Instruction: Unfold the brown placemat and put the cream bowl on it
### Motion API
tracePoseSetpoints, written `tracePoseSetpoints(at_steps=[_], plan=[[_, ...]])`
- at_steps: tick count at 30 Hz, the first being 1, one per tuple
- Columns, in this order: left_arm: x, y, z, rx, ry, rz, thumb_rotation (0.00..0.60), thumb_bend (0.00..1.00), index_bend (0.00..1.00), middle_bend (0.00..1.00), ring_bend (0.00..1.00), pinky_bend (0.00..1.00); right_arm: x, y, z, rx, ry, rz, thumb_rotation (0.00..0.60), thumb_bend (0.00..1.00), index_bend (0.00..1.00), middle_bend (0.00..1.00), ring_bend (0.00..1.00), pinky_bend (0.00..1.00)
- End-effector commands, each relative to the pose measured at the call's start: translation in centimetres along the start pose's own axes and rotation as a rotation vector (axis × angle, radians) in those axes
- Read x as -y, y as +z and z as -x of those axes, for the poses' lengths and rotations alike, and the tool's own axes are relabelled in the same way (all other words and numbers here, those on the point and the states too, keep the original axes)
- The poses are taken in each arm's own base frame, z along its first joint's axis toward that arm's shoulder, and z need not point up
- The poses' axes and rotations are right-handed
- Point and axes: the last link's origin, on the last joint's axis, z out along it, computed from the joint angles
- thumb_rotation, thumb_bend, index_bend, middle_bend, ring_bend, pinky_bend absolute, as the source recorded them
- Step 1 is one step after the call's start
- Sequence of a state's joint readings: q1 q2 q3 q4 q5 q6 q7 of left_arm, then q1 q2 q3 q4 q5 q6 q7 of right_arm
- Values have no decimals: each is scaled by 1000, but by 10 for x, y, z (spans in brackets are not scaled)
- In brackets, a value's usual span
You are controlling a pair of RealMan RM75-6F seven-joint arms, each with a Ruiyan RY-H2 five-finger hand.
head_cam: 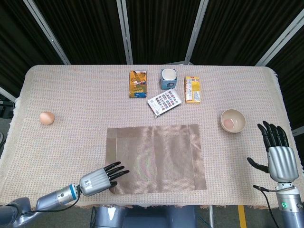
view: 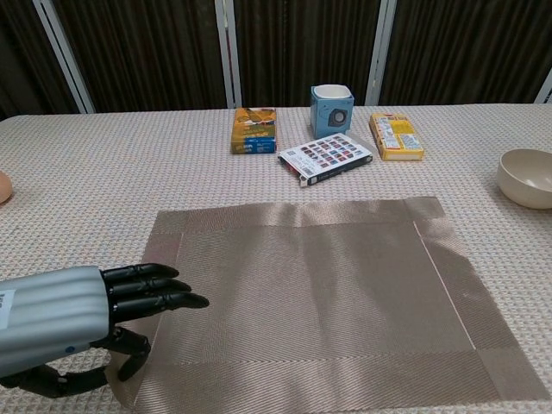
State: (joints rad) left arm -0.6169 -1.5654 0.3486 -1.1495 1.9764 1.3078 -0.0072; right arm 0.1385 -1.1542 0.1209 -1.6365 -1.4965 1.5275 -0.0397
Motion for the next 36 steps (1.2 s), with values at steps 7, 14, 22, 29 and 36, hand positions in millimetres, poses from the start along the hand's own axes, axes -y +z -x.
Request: tracePoseSetpoints(at_steps=[7, 14, 22, 29, 36], plan=[[5, -17, 6, -6, -48, -47, 600, 490, 686, 0, 0, 0, 3, 0, 0, 0, 2, -8, 600, 0, 0, 0, 0, 0], [3, -19, 9, -3, -47, -43, 600, 490, 686, 0, 0, 0, 3, 0, 0, -1, 3, -8, 600, 0, 0, 0, 0, 0], [5, -21, 10, 10, -43, -52, 600, 380, 497, 0, 0, 0, 3, 0, 0, 0, 3, -11, 600, 0, 0, 0, 0, 0], [3, -29, 1, -42, -69, -32, 600, 0, 0, 0, 0, 0, 3, 0, -1, -1, 4, -10, 600, 0, 0, 0, 0, 0], [7, -56, -28, -210, -135, -61, 600, 0, 0, 0, 0, 0, 0, 0, 1, 10, 3, -1, 600, 0, 0, 0, 0, 0]])
